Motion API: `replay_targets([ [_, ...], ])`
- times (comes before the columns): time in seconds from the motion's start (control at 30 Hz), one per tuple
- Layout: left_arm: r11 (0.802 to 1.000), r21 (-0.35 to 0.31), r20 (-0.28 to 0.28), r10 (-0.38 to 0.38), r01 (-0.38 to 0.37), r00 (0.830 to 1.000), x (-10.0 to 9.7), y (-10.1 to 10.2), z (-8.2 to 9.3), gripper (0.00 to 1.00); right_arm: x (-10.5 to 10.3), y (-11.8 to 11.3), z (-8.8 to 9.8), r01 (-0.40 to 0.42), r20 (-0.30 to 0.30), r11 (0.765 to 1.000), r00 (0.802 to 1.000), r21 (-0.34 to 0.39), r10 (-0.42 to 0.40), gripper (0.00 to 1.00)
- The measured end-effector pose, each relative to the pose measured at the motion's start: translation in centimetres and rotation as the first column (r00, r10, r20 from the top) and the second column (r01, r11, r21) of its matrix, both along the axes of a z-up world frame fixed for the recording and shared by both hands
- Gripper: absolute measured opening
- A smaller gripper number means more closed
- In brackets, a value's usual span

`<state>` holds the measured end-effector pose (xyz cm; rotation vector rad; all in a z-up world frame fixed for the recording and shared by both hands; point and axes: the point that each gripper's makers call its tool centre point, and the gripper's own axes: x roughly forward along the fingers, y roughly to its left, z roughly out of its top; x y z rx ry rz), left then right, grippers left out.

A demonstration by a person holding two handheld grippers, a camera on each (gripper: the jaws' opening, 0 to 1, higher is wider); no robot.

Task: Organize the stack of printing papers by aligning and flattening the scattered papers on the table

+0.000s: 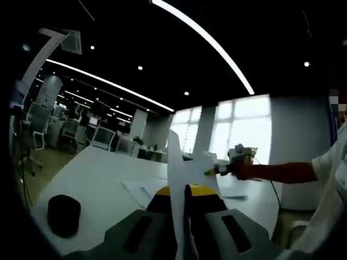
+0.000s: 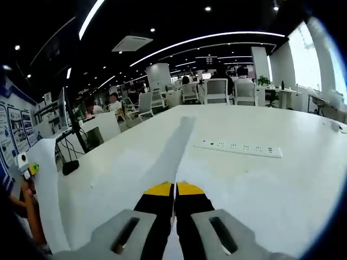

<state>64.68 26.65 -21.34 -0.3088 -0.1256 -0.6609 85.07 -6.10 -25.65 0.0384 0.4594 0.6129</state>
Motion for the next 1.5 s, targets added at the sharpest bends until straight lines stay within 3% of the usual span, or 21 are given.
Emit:
replay_targets([
  [0.13, 1.000, 0.001, -0.014, -0.013, 0.013, 1.000, 0.6, -0.4, -0.6, 0.06, 0.0, -1.2, 0.4, 0.020, 0.013, 1.000, 1.000, -0.006, -0.020, 0.00],
  [0.27, 1.000, -0.004, -0.021, -0.010, 0.010, 1.000, 0.7, -0.3, -0.7, 0.06, -0.9, -0.9, 0.2, -0.008, -0.007, 1.000, 1.000, 0.003, 0.008, 0.00],
  [0.37, 1.000, 0.014, -0.033, -0.010, 0.011, 0.999, 0.7, -0.5, -1.1, 0.06, -1.6, -0.7, 0.4, -0.063, -0.006, 0.996, 0.998, -0.069, 0.063, 0.00],
  [0.63, 1.000, 0.017, -0.046, 0.002, -0.001, 0.999, 0.7, -0.3, -1.6, 0.06, -2.6, -0.3, 1.7, -0.111, 0.017, 0.986, 0.993, -0.124, 0.114, 0.00],
  [1.07, 1.000, 0.026, -0.041, 0.007, -0.006, 0.999, 0.4, -0.5, -1.6, 0.06, -4.3, 0.8, 2.6, -0.181, 0.032, 0.976, 0.982, -0.119, 0.186, 0.00],
  [1.5, 0.998, 0.047, -0.048, 0.030, -0.028, 0.998, 0.6, -0.4, -1.6, 0.06, -4.3, -0.5, 3.3, -0.223, 0.034, 0.967, 0.973, -0.125, 0.229, 0.00],
])
